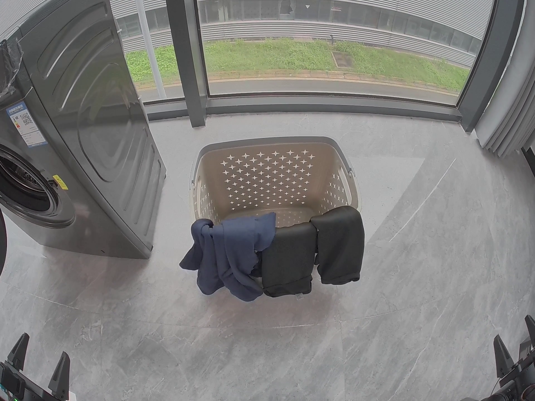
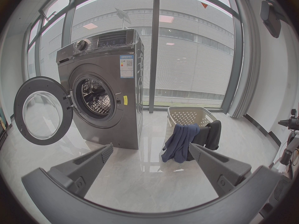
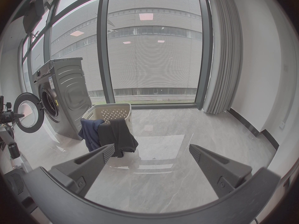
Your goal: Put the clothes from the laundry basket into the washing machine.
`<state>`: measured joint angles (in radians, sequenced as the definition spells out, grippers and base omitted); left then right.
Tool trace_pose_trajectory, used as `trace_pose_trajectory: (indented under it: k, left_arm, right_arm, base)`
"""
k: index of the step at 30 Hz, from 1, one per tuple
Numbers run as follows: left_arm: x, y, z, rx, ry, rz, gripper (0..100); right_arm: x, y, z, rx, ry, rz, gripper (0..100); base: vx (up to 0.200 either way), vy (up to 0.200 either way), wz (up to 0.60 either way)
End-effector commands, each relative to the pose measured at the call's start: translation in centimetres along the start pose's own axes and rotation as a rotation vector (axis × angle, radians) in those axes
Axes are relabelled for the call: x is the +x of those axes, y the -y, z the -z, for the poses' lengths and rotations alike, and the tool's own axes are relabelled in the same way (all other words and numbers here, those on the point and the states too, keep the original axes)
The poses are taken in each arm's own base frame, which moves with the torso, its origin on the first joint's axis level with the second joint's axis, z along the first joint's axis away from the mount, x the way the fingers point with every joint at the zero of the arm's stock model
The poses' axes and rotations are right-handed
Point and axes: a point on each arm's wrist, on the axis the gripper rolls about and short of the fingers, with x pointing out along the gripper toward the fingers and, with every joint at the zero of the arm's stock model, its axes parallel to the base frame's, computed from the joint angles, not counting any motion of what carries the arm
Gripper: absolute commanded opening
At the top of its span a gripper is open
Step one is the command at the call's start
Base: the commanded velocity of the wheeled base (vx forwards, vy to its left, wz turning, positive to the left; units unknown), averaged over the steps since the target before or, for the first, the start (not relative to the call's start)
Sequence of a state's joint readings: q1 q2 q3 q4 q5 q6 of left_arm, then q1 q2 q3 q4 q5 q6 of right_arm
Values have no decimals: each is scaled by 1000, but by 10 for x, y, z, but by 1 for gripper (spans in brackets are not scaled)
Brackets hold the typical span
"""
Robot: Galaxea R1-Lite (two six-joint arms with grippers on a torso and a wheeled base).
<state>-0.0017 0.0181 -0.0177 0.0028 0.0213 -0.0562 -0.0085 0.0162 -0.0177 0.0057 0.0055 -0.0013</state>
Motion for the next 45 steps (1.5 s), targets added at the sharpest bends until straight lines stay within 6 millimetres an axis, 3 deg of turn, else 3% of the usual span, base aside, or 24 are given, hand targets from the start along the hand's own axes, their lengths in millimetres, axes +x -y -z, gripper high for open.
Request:
trace_pose_trajectory:
  k: [1, 45]
  left_arm:
    - [0, 0, 4, 0, -4, -1, 100]
    - [0, 0, 4, -2, -4, -1, 100]
  right_arm:
    - [0, 0, 5, 0, -2, -1, 100]
    - [0, 0, 5, 0, -2, -1, 100]
  base:
    - [0, 0, 0]
    - [0, 0, 0]
